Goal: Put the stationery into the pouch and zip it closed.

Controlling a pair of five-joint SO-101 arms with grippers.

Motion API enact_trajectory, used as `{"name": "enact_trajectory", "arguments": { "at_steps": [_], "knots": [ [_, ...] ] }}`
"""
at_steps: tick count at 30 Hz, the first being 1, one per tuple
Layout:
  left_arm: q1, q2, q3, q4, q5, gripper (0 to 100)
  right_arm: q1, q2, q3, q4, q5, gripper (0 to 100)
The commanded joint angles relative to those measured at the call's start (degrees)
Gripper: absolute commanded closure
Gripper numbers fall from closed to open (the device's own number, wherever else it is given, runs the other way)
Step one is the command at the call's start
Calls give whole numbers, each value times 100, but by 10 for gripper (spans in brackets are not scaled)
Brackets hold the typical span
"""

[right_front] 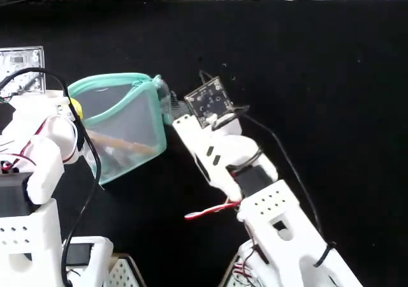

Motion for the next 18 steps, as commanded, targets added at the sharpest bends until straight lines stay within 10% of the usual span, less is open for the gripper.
{"name": "enact_trajectory", "arguments": {
  "at_steps": [1, 18],
  "knots": [
    [207, 193, 1024, 387, -9, 968, -193, 31, -13, -88, -35, 759],
    [171, 185, 804, 747, -888, 970, -633, 224, 374, -765, -18, 759]
  ]
}}
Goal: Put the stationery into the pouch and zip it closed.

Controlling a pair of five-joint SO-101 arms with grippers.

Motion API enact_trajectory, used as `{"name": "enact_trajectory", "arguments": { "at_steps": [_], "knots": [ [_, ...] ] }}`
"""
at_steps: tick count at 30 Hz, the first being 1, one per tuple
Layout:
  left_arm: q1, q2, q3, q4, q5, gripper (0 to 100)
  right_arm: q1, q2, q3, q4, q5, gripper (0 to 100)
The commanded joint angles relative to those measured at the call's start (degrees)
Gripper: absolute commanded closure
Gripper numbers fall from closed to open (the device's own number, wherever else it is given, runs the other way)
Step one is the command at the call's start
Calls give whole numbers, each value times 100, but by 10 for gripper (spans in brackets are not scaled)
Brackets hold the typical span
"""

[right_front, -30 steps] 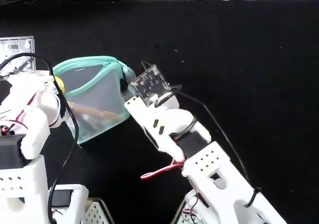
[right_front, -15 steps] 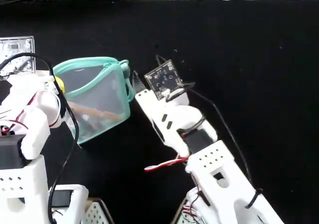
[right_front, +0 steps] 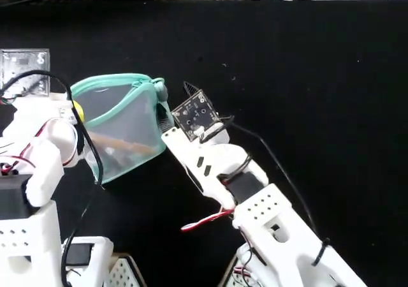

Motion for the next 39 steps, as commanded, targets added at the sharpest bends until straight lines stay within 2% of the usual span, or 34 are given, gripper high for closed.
{"name": "enact_trajectory", "arguments": {
  "at_steps": [1, 6, 13, 16, 27, 34, 39],
  "knots": [
    [154, 193, 769, 598, -440, 970, -105, 233, 13, -396, -35, 759],
    [215, -440, 1015, 466, -475, 970, -123, 769, -136, -571, -9, 759],
    [215, -3112, 1930, 413, -1116, 970, -114, 1051, -330, -563, 0, 759],
    [215, -3648, 2114, 422, -1240, 970, -97, 1051, -347, -571, 0, 759],
    [215, -2505, 2088, 369, -1301, 970, -97, 892, -497, -519, 9, 759],
    [207, -2198, 1956, 369, -1292, 970, -141, -488, -426, 413, 9, 759],
    [207, -2198, 1947, 369, -1284, 970, -149, -1059, -330, 624, 9, 759]
  ]
}}
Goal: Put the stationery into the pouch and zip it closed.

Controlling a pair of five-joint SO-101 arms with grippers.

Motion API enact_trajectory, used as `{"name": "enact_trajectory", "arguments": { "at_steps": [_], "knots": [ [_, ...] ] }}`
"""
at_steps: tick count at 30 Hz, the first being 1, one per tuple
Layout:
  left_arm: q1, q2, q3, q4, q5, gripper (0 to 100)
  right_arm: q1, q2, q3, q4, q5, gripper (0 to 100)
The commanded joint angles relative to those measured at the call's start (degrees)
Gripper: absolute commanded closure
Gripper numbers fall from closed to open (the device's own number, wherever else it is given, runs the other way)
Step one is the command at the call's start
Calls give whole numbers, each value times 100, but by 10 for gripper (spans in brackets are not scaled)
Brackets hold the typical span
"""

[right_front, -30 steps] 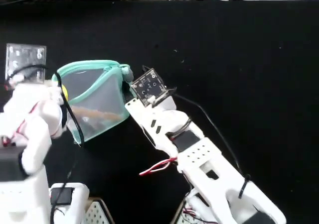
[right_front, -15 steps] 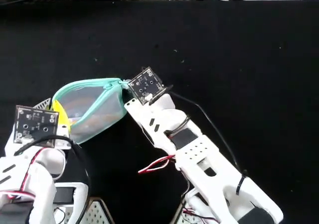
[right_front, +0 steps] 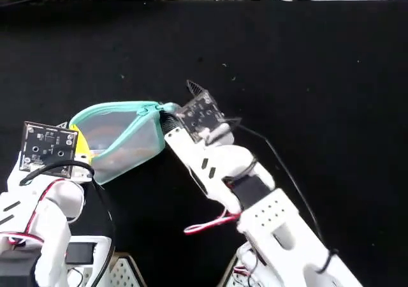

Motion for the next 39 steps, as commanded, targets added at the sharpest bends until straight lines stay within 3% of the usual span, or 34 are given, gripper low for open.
{"name": "enact_trajectory", "arguments": {
  "at_steps": [1, 5, 10, 16, 21, 29, 34, 39],
  "knots": [
    [48, 651, 514, 220, -114, 970, -158, -338, -215, 26, -9, 759],
    [48, 651, 523, 220, -114, 970, -158, -330, -163, 26, 0, 796],
    [57, 651, 532, 220, -114, 970, -158, -382, -154, 26, 527, 990],
    [57, 651, 505, 176, -88, 970, -141, -505, -295, 35, 554, 986],
    [13, 651, 505, -308, 774, 970, -132, -866, -892, 105, 554, 986],
    [-22, 642, 558, -949, 2040, 937, -158, 119, -2932, 1741, 1134, 986],
    [-620, 633, 497, -958, 2505, 787, -149, 593, -3231, 2040, 1556, 986],
    [-1437, 237, 207, -932, 2725, 780, -141, 804, -3248, 2040, 1714, 986]
  ]
}}
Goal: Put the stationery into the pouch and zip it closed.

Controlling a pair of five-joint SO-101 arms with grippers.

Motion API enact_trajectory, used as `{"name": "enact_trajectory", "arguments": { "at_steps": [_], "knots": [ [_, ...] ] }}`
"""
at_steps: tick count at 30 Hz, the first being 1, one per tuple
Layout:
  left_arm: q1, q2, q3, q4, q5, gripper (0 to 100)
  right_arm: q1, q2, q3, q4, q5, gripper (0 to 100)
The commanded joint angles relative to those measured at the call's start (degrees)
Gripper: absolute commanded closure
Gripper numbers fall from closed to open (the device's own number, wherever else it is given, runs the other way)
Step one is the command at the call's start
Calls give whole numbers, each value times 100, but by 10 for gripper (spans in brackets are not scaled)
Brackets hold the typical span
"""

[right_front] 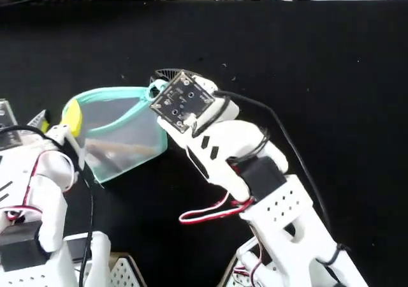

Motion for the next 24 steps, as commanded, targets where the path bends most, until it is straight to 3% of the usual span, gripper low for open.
{"name": "enact_trajectory", "arguments": {
  "at_steps": [1, 8, 13, 17, 24],
  "knots": [
    [-541, -202, 136, 62, 97, 780, -62, 75, -330, 9, 88, 986],
    [-936, -1916, 479, 0, 88, 777, -62, 444, -189, -492, 88, 986],
    [-910, -2848, 1209, -615, 97, 774, -62, 690, -13, -835, 88, 986],
    [-901, -3200, 1420, -703, 387, 708, -62, 769, -40, -844, 88, 986],
    [-936, -3244, 1393, -712, 492, 711, -62, 769, -40, -844, 88, 986]
  ]
}}
